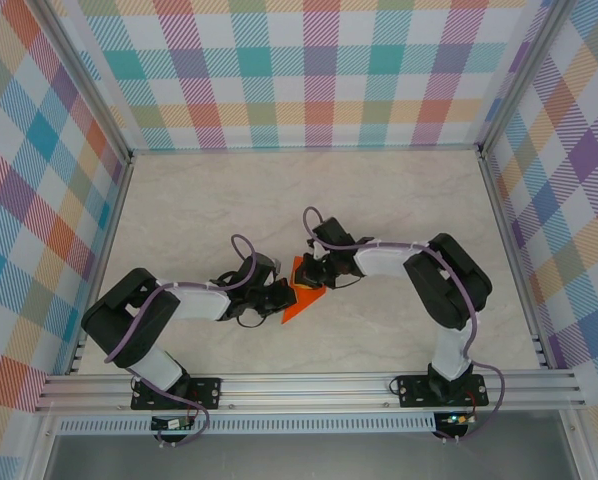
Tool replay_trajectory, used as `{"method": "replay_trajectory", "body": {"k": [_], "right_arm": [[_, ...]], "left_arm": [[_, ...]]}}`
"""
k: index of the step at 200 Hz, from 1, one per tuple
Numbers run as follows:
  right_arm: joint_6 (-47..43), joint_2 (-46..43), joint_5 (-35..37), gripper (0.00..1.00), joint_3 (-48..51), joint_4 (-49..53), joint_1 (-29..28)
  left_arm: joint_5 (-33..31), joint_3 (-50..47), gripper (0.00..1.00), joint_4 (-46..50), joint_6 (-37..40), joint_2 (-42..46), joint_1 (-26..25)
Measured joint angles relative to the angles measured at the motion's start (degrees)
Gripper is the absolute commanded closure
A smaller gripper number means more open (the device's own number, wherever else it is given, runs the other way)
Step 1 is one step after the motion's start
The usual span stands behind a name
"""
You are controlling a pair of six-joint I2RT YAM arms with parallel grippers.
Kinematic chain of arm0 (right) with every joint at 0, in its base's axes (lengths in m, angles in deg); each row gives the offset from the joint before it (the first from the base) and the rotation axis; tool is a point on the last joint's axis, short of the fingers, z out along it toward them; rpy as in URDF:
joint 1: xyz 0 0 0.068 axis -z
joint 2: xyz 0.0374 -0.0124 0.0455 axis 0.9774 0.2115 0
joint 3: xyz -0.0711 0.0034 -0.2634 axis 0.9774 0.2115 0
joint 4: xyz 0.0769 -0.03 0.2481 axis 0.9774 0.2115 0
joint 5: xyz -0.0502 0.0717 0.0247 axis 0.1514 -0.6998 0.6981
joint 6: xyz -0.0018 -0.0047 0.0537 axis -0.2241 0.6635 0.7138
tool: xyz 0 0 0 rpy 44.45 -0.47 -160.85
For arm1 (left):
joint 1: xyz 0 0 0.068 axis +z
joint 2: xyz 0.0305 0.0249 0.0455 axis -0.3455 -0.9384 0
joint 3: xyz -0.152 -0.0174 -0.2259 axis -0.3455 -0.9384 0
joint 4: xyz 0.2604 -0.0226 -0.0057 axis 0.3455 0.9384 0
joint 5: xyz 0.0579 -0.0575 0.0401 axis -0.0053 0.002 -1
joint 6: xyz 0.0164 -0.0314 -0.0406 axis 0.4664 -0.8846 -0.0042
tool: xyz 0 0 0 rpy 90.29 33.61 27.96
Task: Fold a paper plane with a square sheet of paper (pick it up from the middle)
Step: Fourth fold the wing at the center of the table.
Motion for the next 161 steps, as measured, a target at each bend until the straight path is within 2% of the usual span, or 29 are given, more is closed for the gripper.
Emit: {"method": "replay_trajectory", "body": {"k": [73,161], "right_arm": [[0.11,2.21,-1.49,0.99,0.57,-1.53,1.03],[-0.9,2.93,-4.02,0.97,0.33,-1.79,7.04]], "left_arm": [[0.42,0.02,1.0,-0.42,0.07,-0.37,0.0],[0.39,-0.42,1.0,-1.36,0.48,-0.35,-0.02]]}}
